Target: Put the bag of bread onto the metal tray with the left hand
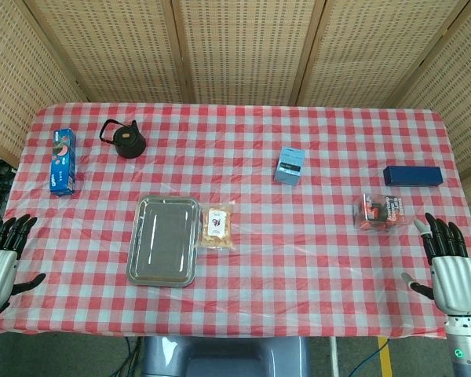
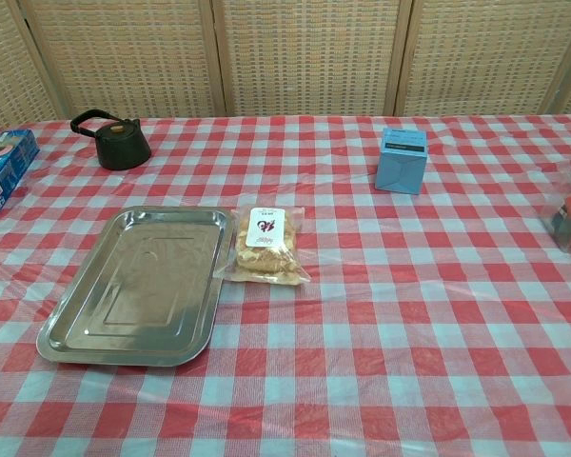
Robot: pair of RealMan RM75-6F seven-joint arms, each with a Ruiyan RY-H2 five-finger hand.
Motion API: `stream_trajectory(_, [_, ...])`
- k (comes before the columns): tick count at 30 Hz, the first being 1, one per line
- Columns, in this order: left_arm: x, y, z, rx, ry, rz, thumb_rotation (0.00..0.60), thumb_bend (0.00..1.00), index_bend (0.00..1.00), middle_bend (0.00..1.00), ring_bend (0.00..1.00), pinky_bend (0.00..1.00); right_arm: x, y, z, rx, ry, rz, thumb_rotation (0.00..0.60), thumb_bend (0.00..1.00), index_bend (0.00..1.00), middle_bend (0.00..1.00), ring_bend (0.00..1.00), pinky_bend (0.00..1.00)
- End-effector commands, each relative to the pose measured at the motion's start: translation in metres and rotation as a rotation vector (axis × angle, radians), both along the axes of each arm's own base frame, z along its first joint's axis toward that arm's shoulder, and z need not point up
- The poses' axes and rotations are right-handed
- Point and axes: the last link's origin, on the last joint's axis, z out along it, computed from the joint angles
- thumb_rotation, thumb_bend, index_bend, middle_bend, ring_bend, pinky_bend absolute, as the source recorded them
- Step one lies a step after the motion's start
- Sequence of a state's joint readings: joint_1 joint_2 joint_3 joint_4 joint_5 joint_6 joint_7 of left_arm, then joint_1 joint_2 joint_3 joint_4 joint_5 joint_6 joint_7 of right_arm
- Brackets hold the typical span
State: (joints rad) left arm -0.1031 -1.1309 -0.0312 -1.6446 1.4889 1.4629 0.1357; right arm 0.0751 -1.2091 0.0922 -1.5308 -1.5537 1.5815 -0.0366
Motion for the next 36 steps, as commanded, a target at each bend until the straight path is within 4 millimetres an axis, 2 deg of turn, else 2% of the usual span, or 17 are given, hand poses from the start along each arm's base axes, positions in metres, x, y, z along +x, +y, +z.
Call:
stream_trajectory(1, [0.001,0.000,-0.001,0.002,-0.001,-0.008,0.600,0.11,0.00,0.00,0.00,0.00,0.000,0.000,0.000,-0.001,-0.002,0.000,0.600,0.06,0.00,0.00,0.00,0.00])
stream_trajectory(21, [0.001,0.001,-0.003,-0.020,-0.006,-0.020,0.600,0.11,0.00,0.00,0.00,0.00,0.001,0.002,-0.002,0.004,-0.002,-0.005,0.600,0.06,0.00,0.00,0.00,0.00])
stream_trajectory(27, [0.009,0.005,-0.010,-0.047,-0.020,-0.043,0.600,0.11,0.00,0.00,0.00,0.00,-0.002,0.003,-0.001,0.009,-0.007,-0.016,0.600,0.06,0.00,0.00,0.00,0.00])
stream_trajectory(32, [0.030,0.027,-0.015,-0.098,0.004,-0.112,0.600,0.10,0.00,0.00,0.00,0.00,-0.001,0.003,-0.002,0.018,-0.010,-0.012,0.600,0.06,0.00,0.00,0.00,0.00])
stream_trajectory(36, [0.066,0.053,-0.017,-0.130,0.032,-0.209,0.600,0.02,0.00,0.00,0.00,0.00,0.000,0.003,-0.003,0.019,-0.013,-0.005,0.600,0.06,0.00,0.00,0.00,0.00])
